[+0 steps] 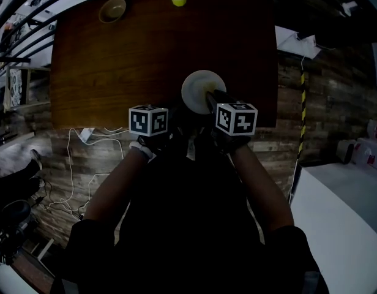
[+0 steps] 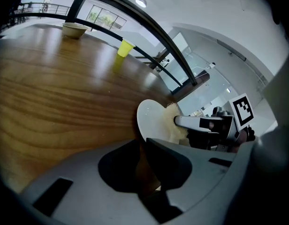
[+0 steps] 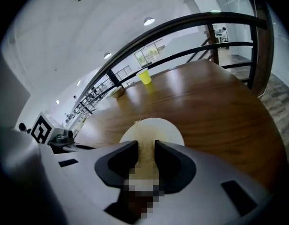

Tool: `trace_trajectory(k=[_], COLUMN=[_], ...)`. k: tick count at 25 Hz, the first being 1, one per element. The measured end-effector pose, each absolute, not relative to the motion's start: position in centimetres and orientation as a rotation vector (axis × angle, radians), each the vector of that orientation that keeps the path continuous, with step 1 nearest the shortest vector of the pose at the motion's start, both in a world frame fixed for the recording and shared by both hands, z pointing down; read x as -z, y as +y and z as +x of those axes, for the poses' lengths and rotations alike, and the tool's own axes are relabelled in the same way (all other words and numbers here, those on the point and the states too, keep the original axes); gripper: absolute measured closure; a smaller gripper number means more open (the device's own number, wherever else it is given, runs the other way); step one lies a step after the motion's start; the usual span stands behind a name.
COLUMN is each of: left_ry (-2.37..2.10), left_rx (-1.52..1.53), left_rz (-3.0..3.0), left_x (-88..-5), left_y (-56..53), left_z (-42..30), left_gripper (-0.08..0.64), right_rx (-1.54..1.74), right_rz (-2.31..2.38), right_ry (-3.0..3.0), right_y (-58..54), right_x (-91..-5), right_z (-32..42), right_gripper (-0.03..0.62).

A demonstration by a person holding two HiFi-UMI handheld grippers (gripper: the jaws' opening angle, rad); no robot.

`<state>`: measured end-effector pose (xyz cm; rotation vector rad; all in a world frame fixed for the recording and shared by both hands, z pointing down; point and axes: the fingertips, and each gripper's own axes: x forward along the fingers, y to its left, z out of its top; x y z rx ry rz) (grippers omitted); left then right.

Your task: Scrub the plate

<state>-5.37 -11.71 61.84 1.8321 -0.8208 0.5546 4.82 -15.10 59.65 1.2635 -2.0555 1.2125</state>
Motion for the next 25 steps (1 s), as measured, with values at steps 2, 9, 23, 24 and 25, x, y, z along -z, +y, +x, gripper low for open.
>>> trace_trajectory(k=[2, 9, 23, 24, 25], left_ry=[-0.815, -0.796, -0.887, -0.886, -0.883], left_rx=[-0.565, -0.561, -0.435, -0.432, -0.430], left_rz=[1.830, 1.830, 1.761, 1.762, 1.763], left_x=[-62.1, -61.9, -61.4, -61.4, -61.5], left_y=[-11.6, -10.9, -11.1, -11.2, -11.2], left_z=[-5.0, -4.0, -7.3, -7.2, -7.1], left_gripper=[0.526, 0.526, 0.526, 0.526, 0.526], right_rx=[-1.232, -1.219, -1.082, -1.085, -1.098], right_rz=[1.309, 1.423, 0.965, 0.974, 0.991], right_ry=[-2.047, -2.018, -2.166, -2.163, -2.156], right_y=[-15.2, -15.0, -10.4, -10.6, -10.8], right_x=[-59.4, -58.0, -59.2, -59.4, -59.6], right_z=[6.3, 9.1, -3.1, -2.7, -2.1], right_gripper=[0.472, 0.472, 0.472, 0.472, 0.472])
